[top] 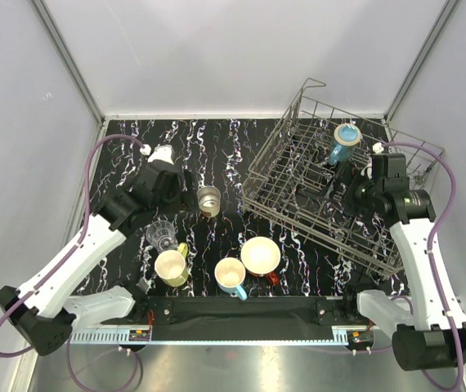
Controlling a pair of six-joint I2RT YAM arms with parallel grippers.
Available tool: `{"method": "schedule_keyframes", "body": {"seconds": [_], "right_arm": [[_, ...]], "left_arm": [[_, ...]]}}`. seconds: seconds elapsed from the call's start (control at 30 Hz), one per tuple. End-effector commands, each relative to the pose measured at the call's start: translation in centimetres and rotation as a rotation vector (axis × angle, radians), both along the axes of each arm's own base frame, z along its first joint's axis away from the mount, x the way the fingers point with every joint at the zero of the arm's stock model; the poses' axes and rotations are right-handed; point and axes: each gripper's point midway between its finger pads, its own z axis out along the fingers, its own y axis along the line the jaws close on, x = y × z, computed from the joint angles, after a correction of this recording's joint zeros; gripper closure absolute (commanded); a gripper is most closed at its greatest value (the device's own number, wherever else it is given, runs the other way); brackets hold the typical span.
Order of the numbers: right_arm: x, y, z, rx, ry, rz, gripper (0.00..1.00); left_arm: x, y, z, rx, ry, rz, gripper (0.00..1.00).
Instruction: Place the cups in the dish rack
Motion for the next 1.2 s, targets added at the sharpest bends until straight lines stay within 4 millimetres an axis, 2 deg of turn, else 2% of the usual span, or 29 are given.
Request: {"method": "schedule_keyframes", "body": {"seconds": [0.0,0.03,0.1,0.2,0.23,0.4,0.53,0.7,0.87,0.9,0.97,1.1,1.17], "right_arm": [[-3.3,1.6,0.8,0.07,0.035,0.083,0.0],[-3.8,1.6,0.9,0.072,0.032,0.09,0.0],[-4.8,1.5,1.3,0.07,0.026,0.081,0.0],[-5.8,1.5,1.2,0.091,0.047,0.054,0.0],[-6.0,1.6,1.1,0.104,0.061,0.041,0.0],[-7.3,4.2,0.5,0.228,0.122,0.164,0.0],[-7.5,3.7,0.2,0.201,0.106,0.152,0.0],[-7.7,3.8,1.9,0.201,0.051,0.165,0.0],[-8.2,2.6,2.5,0.139,0.059,0.136,0.02],[-8.1,2.5,3.2,0.128,0.043,0.135,0.03],[-8.2,2.0,3.6,0.095,0.036,0.132,0.03],[-7.7,1.7,5.7,0.073,-0.001,0.136,0.04],[-7.5,1.9,6.3,0.08,-0.007,0.145,0.04]], "left_arm": [[-0.7,0.1,-0.1,-0.062,0.059,-0.007,0.05],[-1.1,0.2,0.1,-0.083,0.053,-0.002,0.06],[-2.0,0.7,-1.0,-0.1,0.078,0.031,0.06],[-3.0,2.5,-2.3,-0.077,0.098,0.113,0.05],[-3.4,3.7,-3.0,-0.03,0.115,0.151,0.04],[-3.9,5.8,-5.0,0.076,0.171,0.239,0.04],[-3.7,7.2,-6.8,0.134,0.199,0.352,0.07],[-2.6,7.0,-7.8,0.152,0.227,0.407,0.16],[-2.4,6.4,-10.3,0.169,0.335,0.44,0.2],[-2.3,6.3,-10.7,0.17,0.35,0.442,0.21],[-2.2,6.1,-11.8,0.166,0.383,0.45,0.27],[-1.9,5.8,-13.2,0.16,0.409,0.454,0.34],[-1.7,5.8,-13.7,0.168,0.418,0.458,0.46]]}}
